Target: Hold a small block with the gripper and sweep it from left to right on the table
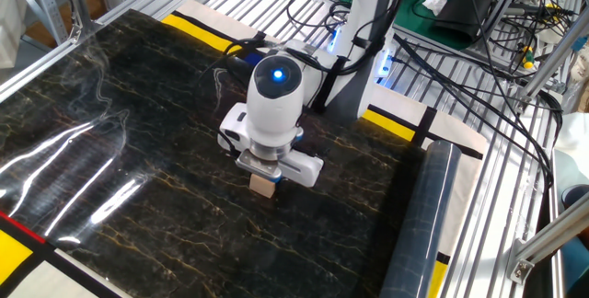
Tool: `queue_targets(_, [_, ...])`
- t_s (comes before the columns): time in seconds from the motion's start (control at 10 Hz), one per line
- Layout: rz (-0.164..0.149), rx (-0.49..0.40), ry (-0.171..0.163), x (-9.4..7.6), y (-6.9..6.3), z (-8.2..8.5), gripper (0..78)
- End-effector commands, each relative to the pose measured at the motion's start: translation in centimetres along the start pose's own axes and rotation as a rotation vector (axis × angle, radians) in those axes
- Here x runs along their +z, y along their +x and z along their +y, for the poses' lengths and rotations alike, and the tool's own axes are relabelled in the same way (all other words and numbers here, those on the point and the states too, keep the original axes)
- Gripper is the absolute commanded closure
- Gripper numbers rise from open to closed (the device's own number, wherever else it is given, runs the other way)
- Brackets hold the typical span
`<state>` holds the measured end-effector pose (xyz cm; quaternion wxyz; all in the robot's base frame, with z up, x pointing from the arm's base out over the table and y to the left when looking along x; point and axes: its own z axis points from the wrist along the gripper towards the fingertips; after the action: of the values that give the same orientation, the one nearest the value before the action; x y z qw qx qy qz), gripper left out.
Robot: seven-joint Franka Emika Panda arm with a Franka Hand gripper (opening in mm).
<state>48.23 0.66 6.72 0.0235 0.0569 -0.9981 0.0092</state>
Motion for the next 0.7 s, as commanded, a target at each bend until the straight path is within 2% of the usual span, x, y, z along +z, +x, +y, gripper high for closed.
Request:
queue_targets(0.1, [0.029,0.047,-0.029,2.0,2.5,5.6,76.4])
queue_targets(0.5, [0.036,0.065,-0.042,2.1,3.2,6.9,76.4])
queue_targets(0.7, [0.043,0.078,-0.062,1.7,3.3,7.2,76.4])
